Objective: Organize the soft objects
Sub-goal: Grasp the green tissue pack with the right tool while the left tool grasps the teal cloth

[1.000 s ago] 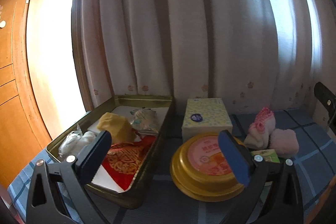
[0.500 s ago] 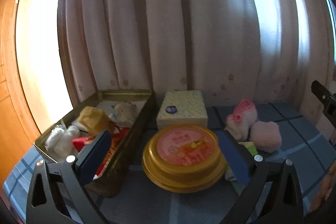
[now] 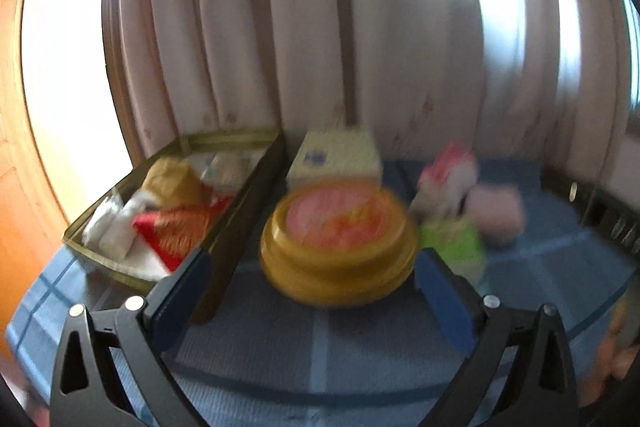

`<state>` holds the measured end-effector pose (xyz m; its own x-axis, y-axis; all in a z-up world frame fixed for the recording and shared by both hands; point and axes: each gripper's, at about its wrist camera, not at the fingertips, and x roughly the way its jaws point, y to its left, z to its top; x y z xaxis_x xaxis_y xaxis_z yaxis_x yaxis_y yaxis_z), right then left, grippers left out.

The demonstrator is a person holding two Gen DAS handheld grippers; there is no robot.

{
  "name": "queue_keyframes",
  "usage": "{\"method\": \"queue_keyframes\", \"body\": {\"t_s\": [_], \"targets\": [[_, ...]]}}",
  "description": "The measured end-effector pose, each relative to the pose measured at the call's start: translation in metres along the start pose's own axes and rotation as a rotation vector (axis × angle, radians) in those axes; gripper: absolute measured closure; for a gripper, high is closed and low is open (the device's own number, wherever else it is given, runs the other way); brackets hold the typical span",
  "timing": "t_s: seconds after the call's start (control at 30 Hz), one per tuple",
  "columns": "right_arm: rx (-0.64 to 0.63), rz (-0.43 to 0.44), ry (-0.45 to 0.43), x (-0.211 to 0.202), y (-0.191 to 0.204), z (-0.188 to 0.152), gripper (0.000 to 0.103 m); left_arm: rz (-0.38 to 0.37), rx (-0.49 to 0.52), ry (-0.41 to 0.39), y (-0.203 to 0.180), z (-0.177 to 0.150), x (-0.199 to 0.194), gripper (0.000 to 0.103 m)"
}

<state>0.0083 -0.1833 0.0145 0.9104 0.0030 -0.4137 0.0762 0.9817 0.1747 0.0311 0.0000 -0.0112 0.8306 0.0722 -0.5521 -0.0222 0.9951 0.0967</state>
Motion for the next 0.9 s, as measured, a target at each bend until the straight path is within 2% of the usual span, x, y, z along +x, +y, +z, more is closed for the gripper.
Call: {"method": "queue_keyframes", "body": {"t_s": [0.03, 0.13, 0.23, 0.33, 0.5, 0.57, 0.63, 0.73, 0.8, 0.9], "targets": [[0.011, 0.058, 0.051, 0.007, 0.006, -0.002, 0.031, -0.004, 0.003, 0.019, 0.0, -0.004, 0.002, 0.011], [0.07, 0.161, 0.181, 0.03, 0.015, -0.008, 0.044, 0.0, 0.003, 0.021, 0.002, -0.01, 0.0, 0.013], [0.128, 0.234, 0.272, 0.049, 0.021, -0.014, 0.044, -0.003, -0.009, 0.023, 0.005, -0.013, 0.0, 0.012], [0.12, 0.27, 0.32, 0.062, 0.032, -0.016, 0.044, -0.005, -0.025, 0.023, 0.008, -0.013, 0.0, 0.012], [0.124, 0.276, 0.428, 0.088, 0.045, -0.022, 0.045, -0.017, -0.033, 0.025, 0.01, -0.01, 0.0, 0.009], [0.152, 0.3, 0.432, 0.092, 0.044, -0.022, 0.046, -0.02, -0.031, 0.026, 0.009, -0.009, 0.001, 0.007], [0.155, 0.325, 0.437, 0.095, 0.043, -0.024, 0.06, -0.024, -0.028, 0.024, 0.008, -0.009, 0.001, 0.006], [0.209, 0.391, 0.453, 0.092, 0.036, -0.026, 0.067, -0.038, -0.027, 0.026, 0.008, -0.009, 0.002, 0.005], [0.214, 0.429, 0.419, 0.081, 0.029, -0.024, 0.069, -0.052, -0.025, 0.03, 0.007, -0.009, 0.002, 0.005], [0.223, 0.47, 0.311, 0.055, 0.011, -0.016, 0.069, -0.097, -0.022, 0.032, 0.003, -0.009, 0.0, 0.005]]}}
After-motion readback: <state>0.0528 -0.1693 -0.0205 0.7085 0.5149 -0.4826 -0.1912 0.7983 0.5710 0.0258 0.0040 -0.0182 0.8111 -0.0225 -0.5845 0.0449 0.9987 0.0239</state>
